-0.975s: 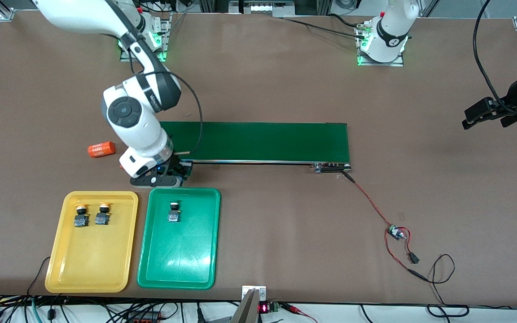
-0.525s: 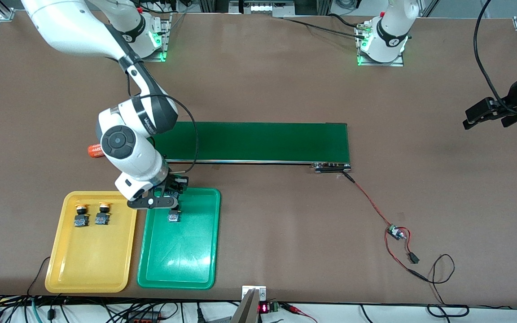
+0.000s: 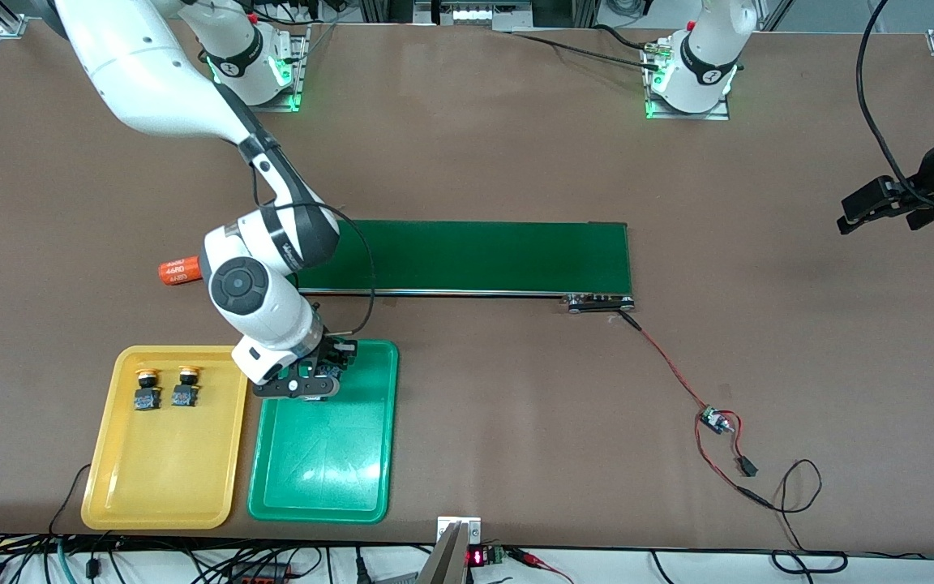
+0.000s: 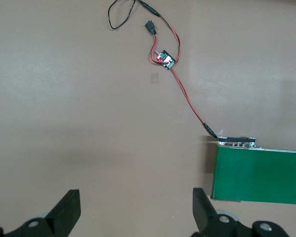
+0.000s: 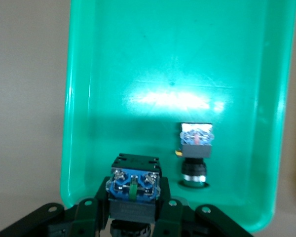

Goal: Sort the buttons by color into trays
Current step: 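Lower the green-cap button into the green tray and open the right gripper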

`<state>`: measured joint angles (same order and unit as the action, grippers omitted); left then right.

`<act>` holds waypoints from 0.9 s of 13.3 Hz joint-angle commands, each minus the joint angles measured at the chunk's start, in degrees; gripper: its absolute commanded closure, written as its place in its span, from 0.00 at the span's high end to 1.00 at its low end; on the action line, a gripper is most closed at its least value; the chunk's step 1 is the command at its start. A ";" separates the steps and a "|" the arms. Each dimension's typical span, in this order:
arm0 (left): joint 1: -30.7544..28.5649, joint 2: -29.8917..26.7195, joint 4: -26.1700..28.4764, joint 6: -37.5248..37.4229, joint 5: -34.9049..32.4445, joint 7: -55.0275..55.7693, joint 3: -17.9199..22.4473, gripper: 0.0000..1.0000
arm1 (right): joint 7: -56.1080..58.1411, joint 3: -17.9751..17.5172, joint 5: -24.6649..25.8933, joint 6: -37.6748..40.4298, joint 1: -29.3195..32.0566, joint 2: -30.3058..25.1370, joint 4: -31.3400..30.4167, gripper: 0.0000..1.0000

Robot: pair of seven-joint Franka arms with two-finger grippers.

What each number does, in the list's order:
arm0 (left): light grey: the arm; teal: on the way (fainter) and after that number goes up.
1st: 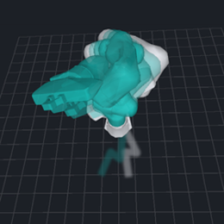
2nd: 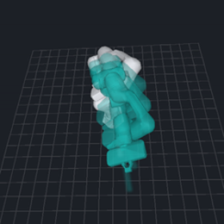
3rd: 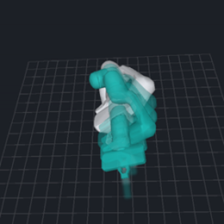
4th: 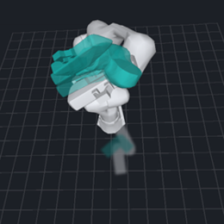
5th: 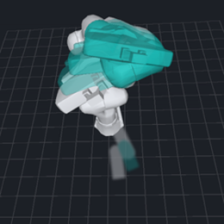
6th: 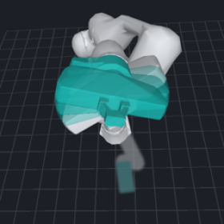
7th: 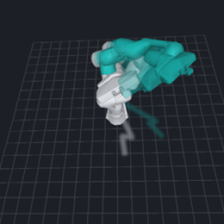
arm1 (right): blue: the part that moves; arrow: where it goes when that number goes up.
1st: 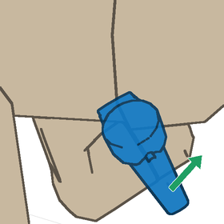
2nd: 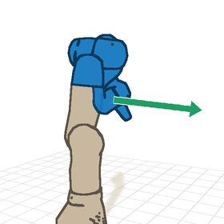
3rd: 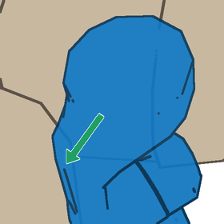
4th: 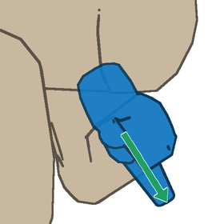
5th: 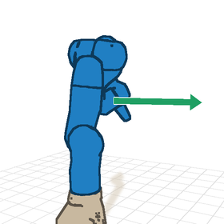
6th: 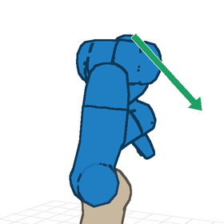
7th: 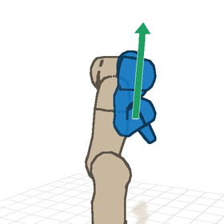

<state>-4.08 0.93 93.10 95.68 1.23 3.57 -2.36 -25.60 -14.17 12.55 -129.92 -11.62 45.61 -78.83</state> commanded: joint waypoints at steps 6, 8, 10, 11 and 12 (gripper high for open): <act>-0.05 -0.93 0.59 0.39 -0.62 -0.84 0.16 1.00 | 1.08 1.86 0.46 -3.57 -2.09 3.95 2.89 0.04; -0.05 -0.84 0.59 0.39 -0.62 -0.84 0.25 1.00 | 0.99 2.21 0.46 -6.65 -2.18 5.19 2.80 0.06; -0.14 -0.84 0.59 0.39 -0.62 -0.84 0.25 1.00 | 1.08 2.21 0.46 -6.66 -2.35 5.19 2.80 0.06; -0.14 -0.84 0.59 0.39 -0.62 -0.84 0.25 1.00 | 1.08 2.21 0.46 -6.66 -2.35 5.19 2.80 0.07; -0.14 -0.84 0.59 0.56 -0.62 -0.84 0.34 1.00 | 1.08 2.21 0.37 -6.83 -2.35 5.28 2.80 0.16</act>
<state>-4.24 0.93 93.10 95.68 1.23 3.57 -2.32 -25.05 -12.54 12.56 -136.72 -13.21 50.22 -77.84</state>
